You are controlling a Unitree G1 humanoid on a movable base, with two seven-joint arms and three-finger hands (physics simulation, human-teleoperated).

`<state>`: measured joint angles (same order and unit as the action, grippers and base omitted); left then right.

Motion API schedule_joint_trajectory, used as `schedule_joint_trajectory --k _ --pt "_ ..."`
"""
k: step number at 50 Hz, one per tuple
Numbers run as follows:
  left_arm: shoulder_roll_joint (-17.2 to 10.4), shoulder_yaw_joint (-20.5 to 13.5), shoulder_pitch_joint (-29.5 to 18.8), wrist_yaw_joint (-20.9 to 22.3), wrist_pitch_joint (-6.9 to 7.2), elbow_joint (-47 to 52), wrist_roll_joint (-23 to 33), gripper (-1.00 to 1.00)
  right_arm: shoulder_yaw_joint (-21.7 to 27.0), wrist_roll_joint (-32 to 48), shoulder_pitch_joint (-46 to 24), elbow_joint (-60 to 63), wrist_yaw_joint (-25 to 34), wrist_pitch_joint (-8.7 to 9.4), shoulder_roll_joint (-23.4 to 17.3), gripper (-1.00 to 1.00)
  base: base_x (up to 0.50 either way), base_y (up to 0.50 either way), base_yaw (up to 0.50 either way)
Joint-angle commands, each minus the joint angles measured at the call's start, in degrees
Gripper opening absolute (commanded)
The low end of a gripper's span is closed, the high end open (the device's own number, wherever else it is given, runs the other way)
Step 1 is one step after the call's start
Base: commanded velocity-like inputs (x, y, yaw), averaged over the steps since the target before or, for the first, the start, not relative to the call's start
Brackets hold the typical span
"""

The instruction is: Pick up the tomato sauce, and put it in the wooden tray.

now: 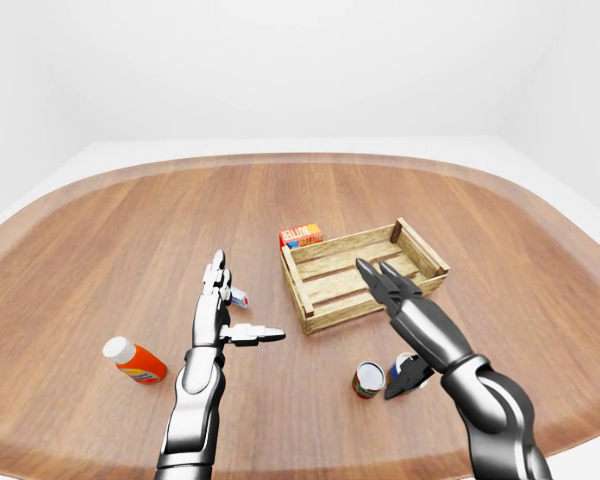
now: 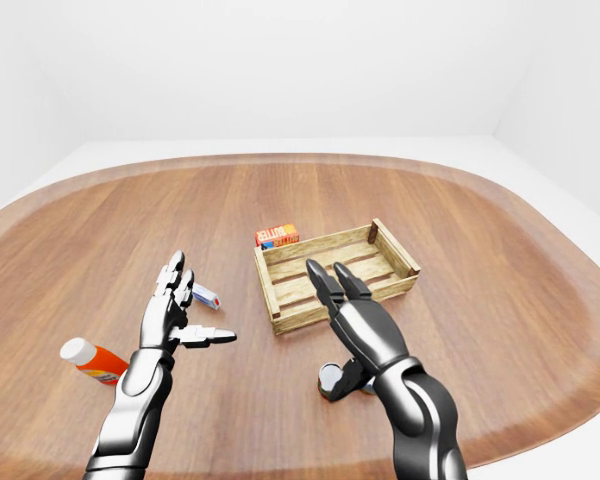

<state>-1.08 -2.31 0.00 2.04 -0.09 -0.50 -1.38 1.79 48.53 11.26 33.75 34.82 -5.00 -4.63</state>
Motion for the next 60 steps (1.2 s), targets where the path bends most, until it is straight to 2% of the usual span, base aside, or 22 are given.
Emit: schedule_joint_trajectory --k 1,34,60 --pt "0.0 0.0 0.0 0.0 -0.17 -0.2 0.0 1.00 -0.3 3.0 2.1 -1.4 1.5 0.00 -0.1 1.00 0.00 0.00 0.00" --pt "0.0 0.0 -0.1 0.1 0.25 0.1 -0.1 1.00 -0.6 9.4 2.8 -6.7 1.7 0.00 -0.7 1.00 0.00 0.00 0.00" --pt "0.0 0.0 -0.1 0.0 -0.36 -0.4 0.1 1.00 -3.2 15.3 1.0 -12.4 0.0 0.00 -1.7 1.00 0.00 0.00 0.00"
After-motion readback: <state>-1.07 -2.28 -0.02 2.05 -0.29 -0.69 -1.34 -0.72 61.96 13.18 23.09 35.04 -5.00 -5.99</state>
